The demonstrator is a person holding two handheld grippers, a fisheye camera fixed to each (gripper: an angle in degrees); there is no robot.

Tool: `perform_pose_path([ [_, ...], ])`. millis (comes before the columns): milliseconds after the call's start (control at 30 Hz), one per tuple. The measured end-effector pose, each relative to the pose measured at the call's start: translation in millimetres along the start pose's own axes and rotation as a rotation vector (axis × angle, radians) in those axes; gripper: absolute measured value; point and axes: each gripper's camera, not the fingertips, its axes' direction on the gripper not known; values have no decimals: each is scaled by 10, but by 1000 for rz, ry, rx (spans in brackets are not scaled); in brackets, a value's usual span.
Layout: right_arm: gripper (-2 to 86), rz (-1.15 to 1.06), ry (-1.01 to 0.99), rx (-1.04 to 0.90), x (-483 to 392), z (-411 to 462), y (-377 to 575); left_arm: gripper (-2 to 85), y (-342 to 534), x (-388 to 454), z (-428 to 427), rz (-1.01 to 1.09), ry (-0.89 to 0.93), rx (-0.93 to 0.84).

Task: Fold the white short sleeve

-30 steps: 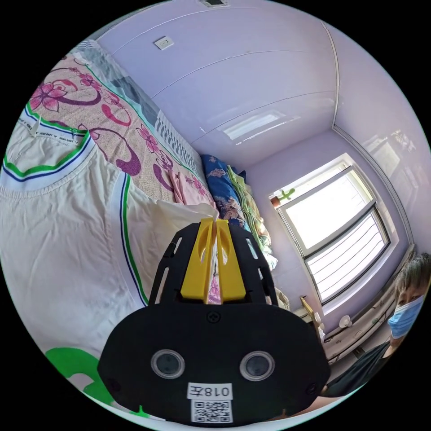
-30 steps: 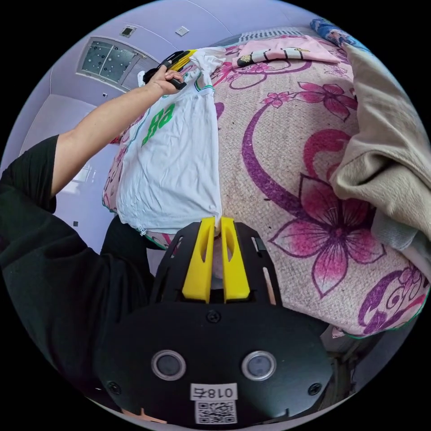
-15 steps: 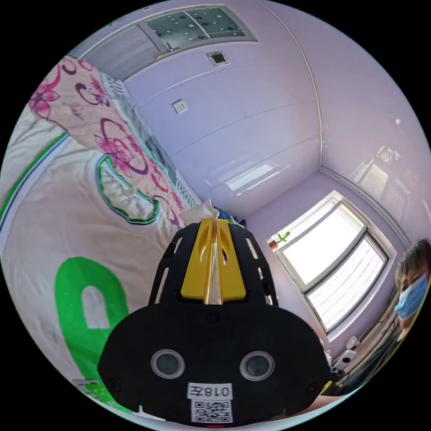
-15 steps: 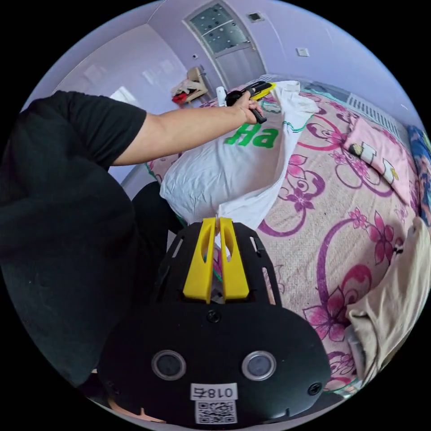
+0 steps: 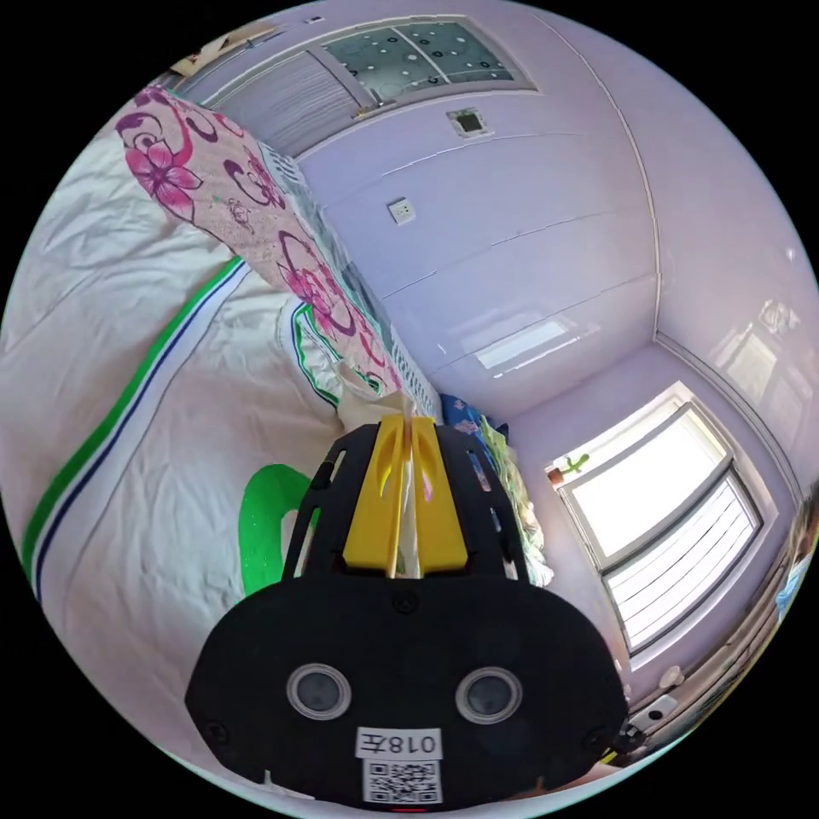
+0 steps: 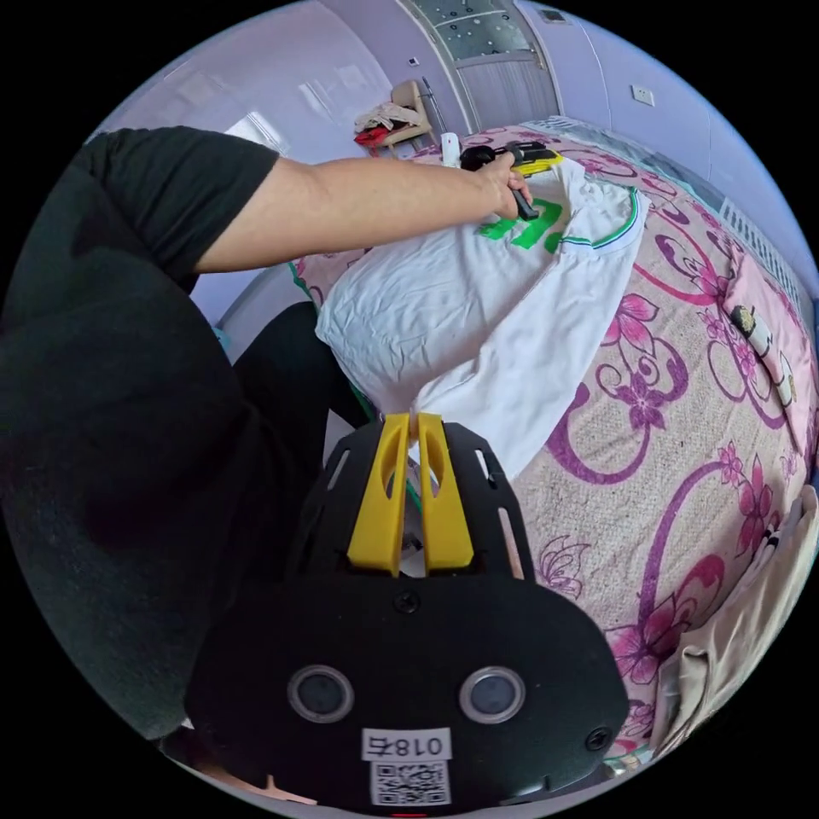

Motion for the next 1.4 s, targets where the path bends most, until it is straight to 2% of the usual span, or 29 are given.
perform_pose_path([
  [67, 47, -24, -59, 8, -30, 22, -11, 55, 126, -203, -145, -56, -55, -3],
  [133, 72, -36, -166, -51, -32, 176, -24, 114, 252, -493, -278, -183, -23, -8],
  [200, 78, -50, -222, -89, -82, 244, -5, 116, 407, -687, -500, -267, 2, 41],
  [267, 73, -81, -243, -92, -191, 214, 36, 107, 639, -771, -921, -316, -43, 177],
  [400, 59, -102, -311, -66, -343, 1, 102, 89, 884, -693, -1299, -273, -48, 237],
  [467, 56, -75, -306, 23, -331, -185, 66, 77, 1029, -524, -1385, -164, 48, 173],
  [633, 55, -75, -119, 321, -295, -756, -612, 61, 1657, -175, -1927, 49, 334, 53],
  [700, 59, -97, -65, 380, -288, -802, -1034, 56, 1952, -146, -2291, 84, 366, 20],
  [800, 73, -116, 41, 363, -216, -586, -1886, 47, 2443, -198, -3014, 102, 291, 33],
  [867, 81, -97, 118, 316, -139, -351, -2389, 37, 2795, -350, -3589, 74, 238, 101],
  [1033, 108, 0, 342, 121, 4, 369, -3447, 20, 3231, -718, -4367, 64, 134, 184],
  [1167, 94, 23, 288, 86, -158, 518, -3704, 8, 3470, -1083, -4685, 33, 110, 289],
  [1300, 64, -204, 169, 94, -781, 445, -3699, 2, 3588, -1369, -4682, 0, 151, 320],
  [1400, 61, -244, 262, 161, -1017, 256, -3709, 0, 3715, -1581, -4672, -38, 213, 348],
])
